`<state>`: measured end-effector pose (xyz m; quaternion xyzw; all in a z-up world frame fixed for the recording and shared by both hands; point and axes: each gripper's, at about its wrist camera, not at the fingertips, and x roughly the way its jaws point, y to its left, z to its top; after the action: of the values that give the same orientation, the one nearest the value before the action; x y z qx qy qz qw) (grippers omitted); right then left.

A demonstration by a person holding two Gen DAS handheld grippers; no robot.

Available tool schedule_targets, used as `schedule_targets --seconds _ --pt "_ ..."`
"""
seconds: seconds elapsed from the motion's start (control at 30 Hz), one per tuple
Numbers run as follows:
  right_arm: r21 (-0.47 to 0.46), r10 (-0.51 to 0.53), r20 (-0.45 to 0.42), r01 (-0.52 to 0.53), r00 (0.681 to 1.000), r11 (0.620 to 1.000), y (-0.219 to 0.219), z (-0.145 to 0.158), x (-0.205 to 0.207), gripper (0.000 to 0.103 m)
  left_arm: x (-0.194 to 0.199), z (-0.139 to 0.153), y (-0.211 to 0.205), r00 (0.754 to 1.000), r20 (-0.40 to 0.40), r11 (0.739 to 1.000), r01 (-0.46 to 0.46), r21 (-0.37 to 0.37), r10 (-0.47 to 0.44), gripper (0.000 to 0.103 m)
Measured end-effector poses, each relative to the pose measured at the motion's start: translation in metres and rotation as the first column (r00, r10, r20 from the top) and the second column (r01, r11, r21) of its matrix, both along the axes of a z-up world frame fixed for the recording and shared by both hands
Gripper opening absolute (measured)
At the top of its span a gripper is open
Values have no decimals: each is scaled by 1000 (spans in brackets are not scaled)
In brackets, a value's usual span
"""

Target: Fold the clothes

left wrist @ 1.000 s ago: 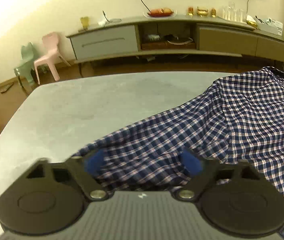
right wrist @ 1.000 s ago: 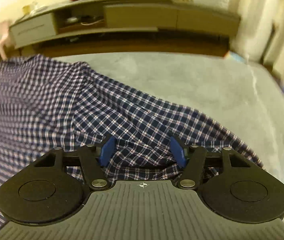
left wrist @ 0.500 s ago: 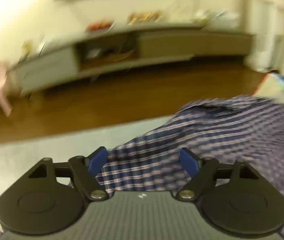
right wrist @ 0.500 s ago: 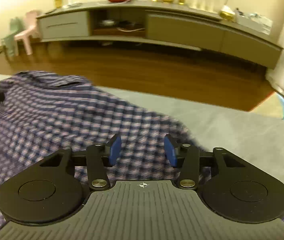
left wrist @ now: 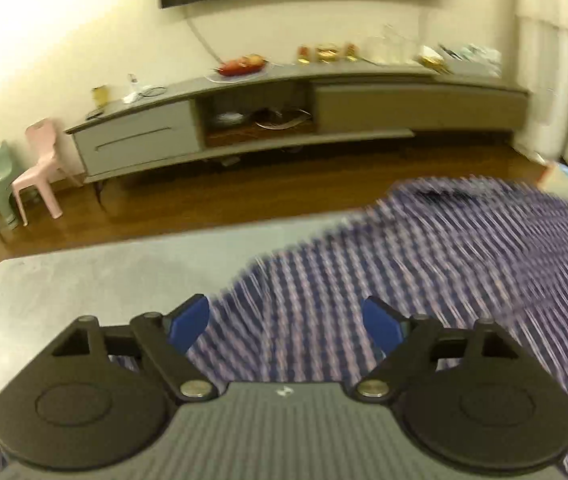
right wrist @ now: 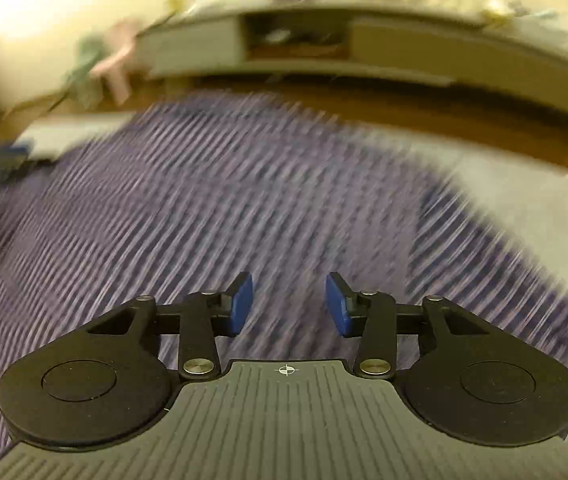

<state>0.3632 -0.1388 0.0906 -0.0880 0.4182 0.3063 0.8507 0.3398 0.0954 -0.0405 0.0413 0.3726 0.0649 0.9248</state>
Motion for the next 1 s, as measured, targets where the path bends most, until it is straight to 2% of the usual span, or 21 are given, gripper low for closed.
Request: schedule_targets --seconds 0.1,0.13,0.17,0.2,0.23,0.3,0.37,0.4,0.47,0.53,0.6,0.67,0.7,0.73,0.8,0.83,0.87,0.9,0.97,1.0 --pt "-83 12 76 -6 997 997 -2 -15 -28 52 -17 -10 -5 998 -54 1000 24 -9 -25 87" --pt "-89 -27 81 35 996 995 -9 -16 -26 58 -20 -16 -4 997 -79 1000 20 -10 -21 87" --pt "-92 -70 86 78 994 993 -16 -17 -24 56 -22 -22 2 997 -81 1000 5 -22 -7 97" --pt "-90 -84 90 92 992 992 -22 -16 -21 47 -24 -27 9 997 -71 999 -13 -40 10 103" --pt "-86 -96 95 104 991 991 -28 -16 -18 47 -25 -30 17 997 -72 998 -35 -59 30 103" --pt "-159 -140 133 161 981 974 -27 -12 -20 53 -24 -29 30 993 -88 992 -85 -89 77 103" --pt "-224 -159 183 199 970 954 -24 -6 -28 48 -28 -24 32 992 -100 993 -80 -91 71 97" --pt "-214 -150 197 191 969 958 -25 -1 -35 48 -31 -21 32 992 -106 993 -72 -90 63 97" --pt "-131 -96 170 119 981 984 -19 14 -61 50 -45 -13 25 995 -96 993 -41 -108 31 96" --pt "-41 12 99 -8 995 999 -7 22 -97 54 -67 -6 15 997 -74 990 14 -142 -25 96" --pt "-22 120 41 -119 992 993 7 15 -127 54 -83 -10 4 994 -76 991 66 -120 -76 96" --pt "-117 161 18 -157 987 981 22 -6 -139 53 -95 -20 -5 990 -97 993 98 -61 -103 97" --pt "-141 131 22 -126 991 982 18 -14 -136 58 -97 -24 1 992 -102 996 71 -47 -76 101" --pt "-163 98 27 -92 995 982 14 -22 -132 67 -100 -26 10 994 -100 998 33 -52 -38 103" --pt "-160 -45 30 49 999 986 -5 -29 -112 65 -105 -27 28 993 -105 996 -60 -61 53 101" --pt "-162 -88 30 92 996 983 -11 -27 -110 59 -111 -22 33 989 -116 993 -105 -61 97 90" --pt "-164 -129 30 132 991 978 -17 -26 -108 51 -121 -16 31 990 -115 993 -95 -75 86 84" --pt "-166 -170 31 173 985 971 -23 -25 -107 45 -134 -9 28 993 -108 993 -63 -95 53 85" --pt "-59 -101 -24 100 995 993 -21 -18 -132 48 -157 -3 15 995 -95 992 18 -126 -30 93" --pt "-2 -62 -50 62 997 998 -20 -14 -145 53 -167 -4 8 993 -101 990 54 -129 -67 93"
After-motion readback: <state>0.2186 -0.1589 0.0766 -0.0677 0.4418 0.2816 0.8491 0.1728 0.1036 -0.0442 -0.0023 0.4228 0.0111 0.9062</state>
